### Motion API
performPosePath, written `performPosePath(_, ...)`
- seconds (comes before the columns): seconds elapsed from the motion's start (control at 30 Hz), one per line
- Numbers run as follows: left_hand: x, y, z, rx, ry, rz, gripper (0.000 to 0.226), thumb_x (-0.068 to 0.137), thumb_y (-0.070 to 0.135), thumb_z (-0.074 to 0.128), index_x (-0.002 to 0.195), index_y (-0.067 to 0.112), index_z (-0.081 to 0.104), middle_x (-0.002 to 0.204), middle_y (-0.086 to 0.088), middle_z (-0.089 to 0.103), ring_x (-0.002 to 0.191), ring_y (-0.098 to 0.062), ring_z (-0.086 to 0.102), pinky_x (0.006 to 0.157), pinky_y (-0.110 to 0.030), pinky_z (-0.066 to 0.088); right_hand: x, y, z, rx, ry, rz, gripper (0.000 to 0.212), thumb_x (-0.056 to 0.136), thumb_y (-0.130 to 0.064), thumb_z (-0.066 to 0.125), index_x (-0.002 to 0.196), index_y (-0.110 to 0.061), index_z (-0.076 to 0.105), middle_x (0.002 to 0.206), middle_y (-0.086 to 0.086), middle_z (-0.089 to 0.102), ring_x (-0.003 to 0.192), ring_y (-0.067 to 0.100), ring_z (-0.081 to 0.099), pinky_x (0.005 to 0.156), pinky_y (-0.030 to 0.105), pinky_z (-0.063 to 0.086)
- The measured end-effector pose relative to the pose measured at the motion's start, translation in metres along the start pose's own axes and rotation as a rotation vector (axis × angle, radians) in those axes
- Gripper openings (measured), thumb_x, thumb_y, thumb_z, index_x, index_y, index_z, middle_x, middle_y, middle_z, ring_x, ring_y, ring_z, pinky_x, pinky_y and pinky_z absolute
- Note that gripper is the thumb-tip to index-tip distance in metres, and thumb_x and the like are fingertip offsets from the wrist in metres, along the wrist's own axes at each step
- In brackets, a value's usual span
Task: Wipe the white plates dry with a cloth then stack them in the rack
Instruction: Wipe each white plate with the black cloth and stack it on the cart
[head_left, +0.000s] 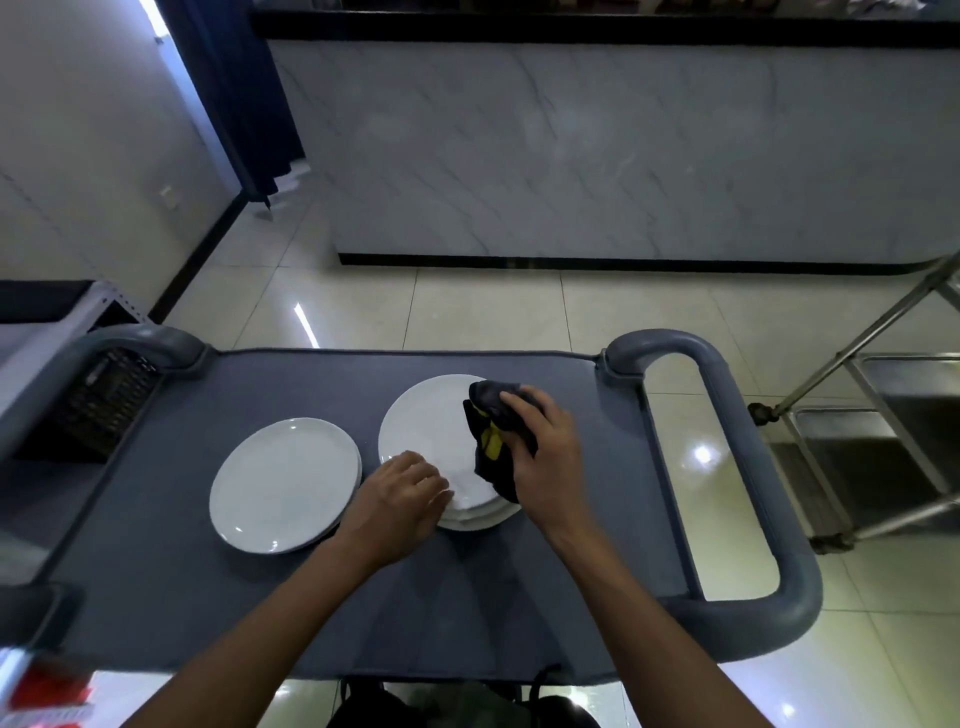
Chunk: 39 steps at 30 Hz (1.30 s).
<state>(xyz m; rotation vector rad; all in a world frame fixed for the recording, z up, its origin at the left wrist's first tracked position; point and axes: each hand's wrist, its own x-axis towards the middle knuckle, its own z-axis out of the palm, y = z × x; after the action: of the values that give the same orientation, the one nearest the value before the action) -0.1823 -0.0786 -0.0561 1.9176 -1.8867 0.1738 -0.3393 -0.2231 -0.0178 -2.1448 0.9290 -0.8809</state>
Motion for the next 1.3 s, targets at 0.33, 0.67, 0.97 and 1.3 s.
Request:
performPosePath(0.33, -0.019, -0.027, -0.018, 0.051, 0.061, -0.269, 0.004, 0.086, 0.012, 0.068, 0.084, 0.011, 0.072, 0.086, -0.003, 0.07, 0.077, -0.028, 0.061, 0.062, -0.04, 0.05, 0.01, -0.032, 0.031, 0.026, -0.078, -0.078, 0.041, 0.093, -0.007, 0.068, 0.132, -0.018, 0.064, 0.141, 0.001, 0.055, 0.129, 0.021, 0.047, 0.11, 0.032, 0.039)
performPosePath(0.67, -0.088, -0.102, -0.041, -0.094, 0.196, -0.851, 0.016, 0.085, 0.009, 0.075, 0.1, 0.013, 0.077, 0.101, -0.002, 0.075, 0.098, -0.028, 0.067, 0.083, -0.041, 0.054, 0.01, -0.091, 0.099, 0.05, -0.232, -0.205, 0.043, 0.091, -0.005, 0.069, 0.133, -0.016, 0.064, 0.141, 0.005, 0.055, 0.127, 0.023, 0.049, 0.11, 0.028, 0.037)
performPosePath(0.97, -0.154, -0.174, -0.057, -0.256, 0.065, -1.224, 0.03, 0.094, 0.029, 0.063, 0.122, 0.021, 0.067, 0.12, -0.001, 0.067, 0.106, -0.024, 0.063, 0.087, -0.036, 0.048, 0.001, -0.145, 0.185, 0.086, -0.398, -0.298, 0.043, 0.09, 0.0, 0.064, 0.131, -0.011, 0.065, 0.141, 0.009, 0.055, 0.128, 0.03, 0.049, 0.107, 0.048, 0.043)
performPosePath(1.3, -0.173, -0.195, -0.041, -0.41, -0.037, -1.32, 0.02, 0.088, 0.032, 0.068, 0.108, 0.026, 0.071, 0.104, 0.002, 0.074, 0.097, -0.024, 0.068, 0.081, -0.035, 0.052, -0.026, -0.128, 0.265, 0.084, -0.54, -0.155, 0.044, 0.092, -0.001, 0.059, 0.134, -0.014, 0.062, 0.146, 0.006, 0.05, 0.136, 0.025, 0.043, 0.113, 0.044, 0.037)
